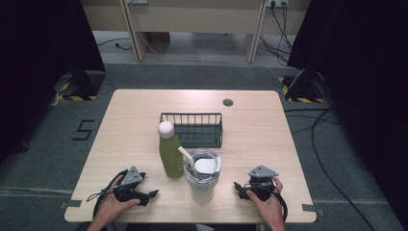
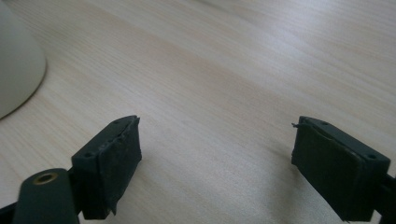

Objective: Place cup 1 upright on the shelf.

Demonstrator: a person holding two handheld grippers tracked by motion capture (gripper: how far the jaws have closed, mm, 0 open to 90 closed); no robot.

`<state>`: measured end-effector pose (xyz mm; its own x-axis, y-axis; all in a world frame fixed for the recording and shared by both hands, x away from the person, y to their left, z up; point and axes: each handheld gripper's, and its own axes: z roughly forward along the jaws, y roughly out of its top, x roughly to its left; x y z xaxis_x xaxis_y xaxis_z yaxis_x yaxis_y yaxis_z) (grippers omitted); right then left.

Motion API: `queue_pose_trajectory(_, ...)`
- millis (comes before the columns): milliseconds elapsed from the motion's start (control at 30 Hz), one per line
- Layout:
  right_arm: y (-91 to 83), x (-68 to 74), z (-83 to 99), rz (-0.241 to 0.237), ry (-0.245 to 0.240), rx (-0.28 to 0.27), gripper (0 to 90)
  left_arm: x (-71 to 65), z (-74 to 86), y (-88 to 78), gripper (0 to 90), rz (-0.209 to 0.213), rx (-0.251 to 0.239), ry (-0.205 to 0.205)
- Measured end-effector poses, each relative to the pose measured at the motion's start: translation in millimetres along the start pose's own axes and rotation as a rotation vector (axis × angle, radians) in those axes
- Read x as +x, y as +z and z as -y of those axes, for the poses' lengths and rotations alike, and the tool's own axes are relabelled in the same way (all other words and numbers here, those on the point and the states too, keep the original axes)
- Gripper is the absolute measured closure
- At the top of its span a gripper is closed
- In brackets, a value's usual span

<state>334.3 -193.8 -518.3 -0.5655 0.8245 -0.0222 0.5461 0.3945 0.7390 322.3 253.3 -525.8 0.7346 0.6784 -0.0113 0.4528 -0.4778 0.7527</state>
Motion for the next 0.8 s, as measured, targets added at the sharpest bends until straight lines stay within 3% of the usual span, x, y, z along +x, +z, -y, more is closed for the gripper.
queue_pose_trajectory(400,-18.8,16.4,-3.4,-0.027,-0.033,-0.100,15.2,0.0,0.0,0.0,14.1,0.000,0.000,0.000)
queue_pose_trajectory(800,-35.1,46.4,-4.0,-0.133,-0.053,-0.201,15.2,-0.1,0.1,-0.1,14.0,-0.002,0.000,-0.001)
